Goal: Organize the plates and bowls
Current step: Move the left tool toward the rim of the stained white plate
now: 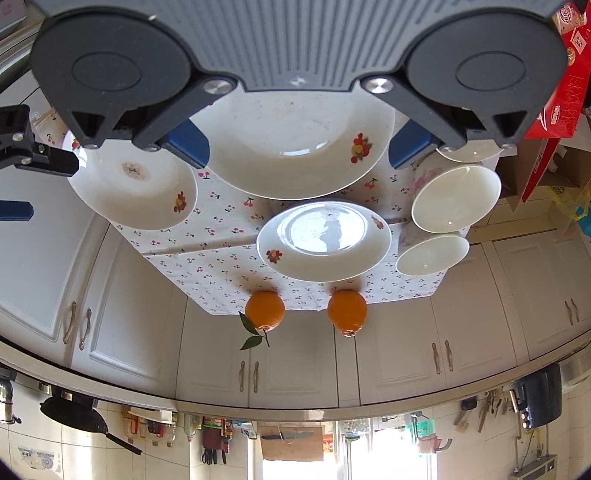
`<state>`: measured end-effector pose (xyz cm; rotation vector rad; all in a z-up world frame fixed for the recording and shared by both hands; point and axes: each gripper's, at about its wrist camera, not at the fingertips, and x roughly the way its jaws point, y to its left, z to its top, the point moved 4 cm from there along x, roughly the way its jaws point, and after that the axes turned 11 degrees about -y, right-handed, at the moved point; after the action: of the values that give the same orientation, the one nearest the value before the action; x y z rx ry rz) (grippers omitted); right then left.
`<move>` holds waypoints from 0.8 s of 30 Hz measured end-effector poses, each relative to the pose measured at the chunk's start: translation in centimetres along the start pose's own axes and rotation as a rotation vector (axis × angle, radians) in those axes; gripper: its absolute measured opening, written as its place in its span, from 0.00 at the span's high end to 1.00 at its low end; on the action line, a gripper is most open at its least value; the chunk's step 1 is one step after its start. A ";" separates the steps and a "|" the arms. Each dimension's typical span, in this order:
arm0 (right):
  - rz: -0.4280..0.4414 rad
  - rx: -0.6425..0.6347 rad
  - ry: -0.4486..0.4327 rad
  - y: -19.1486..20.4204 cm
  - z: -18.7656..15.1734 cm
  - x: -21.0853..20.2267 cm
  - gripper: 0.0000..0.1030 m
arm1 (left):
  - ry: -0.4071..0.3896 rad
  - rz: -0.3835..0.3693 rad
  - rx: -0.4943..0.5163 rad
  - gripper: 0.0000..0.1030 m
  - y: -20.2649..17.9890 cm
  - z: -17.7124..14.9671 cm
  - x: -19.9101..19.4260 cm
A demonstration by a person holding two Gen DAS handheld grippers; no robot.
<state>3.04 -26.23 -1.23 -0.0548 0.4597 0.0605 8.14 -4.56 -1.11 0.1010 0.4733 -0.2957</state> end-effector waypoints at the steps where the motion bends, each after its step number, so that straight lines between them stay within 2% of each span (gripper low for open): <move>1: 0.012 0.006 0.008 -0.4 -0.5 0.1 0.00 | -0.003 -0.008 0.011 0.01 -0.3 0.1 0.2; 6: 0.062 0.000 0.054 -1.2 -2.6 0.5 0.00 | -0.029 -0.025 0.061 0.01 -1.8 0.4 1.6; 10: 0.091 0.014 0.103 -1.8 -4.4 1.2 0.00 | -0.083 -0.054 0.078 0.01 -2.9 0.7 2.4; 12: 0.102 0.025 0.121 -2.1 -5.2 1.6 0.00 | -0.067 -0.064 0.100 0.01 -3.4 0.7 3.1; 15: 0.105 0.022 0.150 -2.6 -6.2 2.5 0.00 | -0.008 -0.140 0.098 0.01 -3.9 0.6 4.1; 17: 0.108 0.015 0.162 -2.8 -6.7 2.9 0.00 | 0.026 -0.150 0.087 0.01 -4.2 0.6 4.8; 21: 0.125 -0.013 0.165 -3.1 -7.4 3.8 0.00 | 0.087 -0.193 0.063 0.01 -4.8 0.6 6.0; 24: 0.157 -0.040 0.153 -3.0 -7.5 4.3 0.00 | 0.104 -0.221 0.105 0.01 -5.9 0.8 6.6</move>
<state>3.75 -29.52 -9.77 -0.0634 0.6150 0.2206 12.33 -11.98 -3.61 0.1674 0.5735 -0.5339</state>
